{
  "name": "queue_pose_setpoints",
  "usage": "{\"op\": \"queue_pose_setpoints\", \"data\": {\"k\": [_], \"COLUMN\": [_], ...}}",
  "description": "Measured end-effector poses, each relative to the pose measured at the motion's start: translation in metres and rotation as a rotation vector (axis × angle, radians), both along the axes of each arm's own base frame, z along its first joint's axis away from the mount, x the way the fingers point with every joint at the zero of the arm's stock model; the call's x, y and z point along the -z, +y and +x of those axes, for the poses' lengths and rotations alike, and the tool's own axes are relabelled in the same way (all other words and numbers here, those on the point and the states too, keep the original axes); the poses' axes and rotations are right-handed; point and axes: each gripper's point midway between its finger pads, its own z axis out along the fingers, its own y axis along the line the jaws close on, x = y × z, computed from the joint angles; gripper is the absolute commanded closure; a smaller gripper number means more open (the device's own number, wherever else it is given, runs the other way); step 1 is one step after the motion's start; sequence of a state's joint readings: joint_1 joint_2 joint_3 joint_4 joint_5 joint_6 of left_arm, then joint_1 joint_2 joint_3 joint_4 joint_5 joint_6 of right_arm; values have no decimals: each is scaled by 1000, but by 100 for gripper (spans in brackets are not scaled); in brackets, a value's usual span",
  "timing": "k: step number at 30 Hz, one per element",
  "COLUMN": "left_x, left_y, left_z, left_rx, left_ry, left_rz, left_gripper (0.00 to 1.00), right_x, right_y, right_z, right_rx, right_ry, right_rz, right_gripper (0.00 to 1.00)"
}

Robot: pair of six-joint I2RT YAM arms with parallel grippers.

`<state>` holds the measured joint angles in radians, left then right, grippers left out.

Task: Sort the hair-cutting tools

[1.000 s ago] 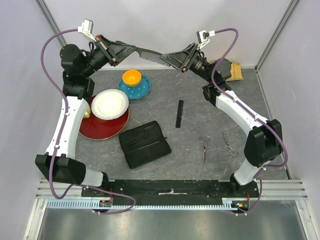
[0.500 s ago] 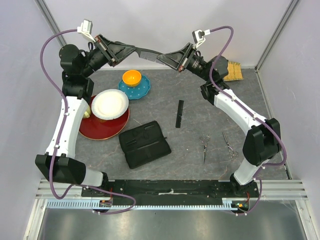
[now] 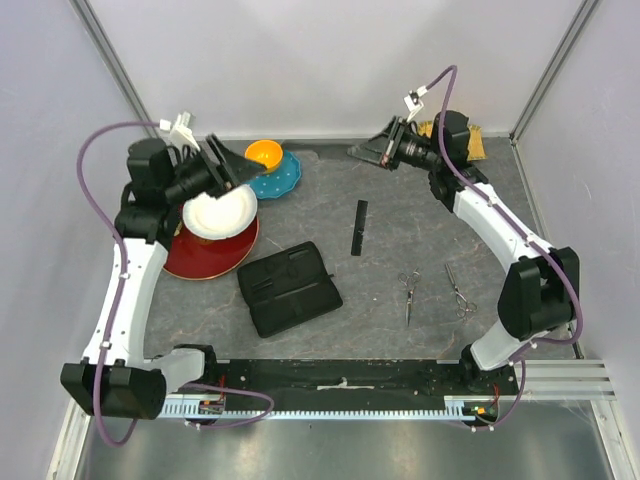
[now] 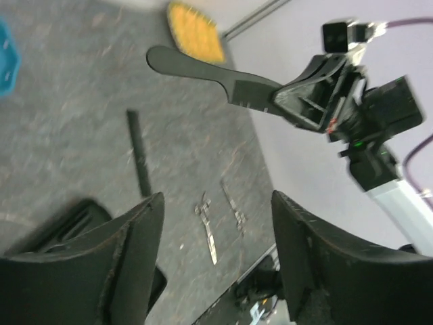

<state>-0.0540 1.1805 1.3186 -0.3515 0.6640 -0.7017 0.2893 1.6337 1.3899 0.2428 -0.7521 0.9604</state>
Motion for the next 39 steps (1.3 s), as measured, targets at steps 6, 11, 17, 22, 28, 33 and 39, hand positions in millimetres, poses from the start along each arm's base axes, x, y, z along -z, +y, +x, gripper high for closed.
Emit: {"op": "queue_pose_setpoints", "data": {"k": [6,11,17,22,28,33,39], "left_x": [130,237,267,295,319,332,357], "left_y": [3,14,40,56,68,56,36], "left_z": [-26,-66,-83,-102,-124,-131,-140], "left_rx": [1,-52,-185,-258,-301,-267,-209], "left_ry": [330,694,784,851,949,978,1056], "left_rz": [40,97,223,300,383,419,381], "left_gripper": [40,36,28,6,0,6,14], "right_x": [91,162,204,225,239,242,244], "right_y": [-3,-8,-15,-20,-28,-30,-33], "right_z": [-52,-100,-137,-145,-147,-146,-143], "right_rx": [-132,-231,-296,-305,-287,-280,-284], "right_ry": [208,393,495,517,539,528,501], "right_rz": [-182,-307,-410,-486,-537,-553,-567], "right_gripper": [100,100,100,100,100,100,100]}}
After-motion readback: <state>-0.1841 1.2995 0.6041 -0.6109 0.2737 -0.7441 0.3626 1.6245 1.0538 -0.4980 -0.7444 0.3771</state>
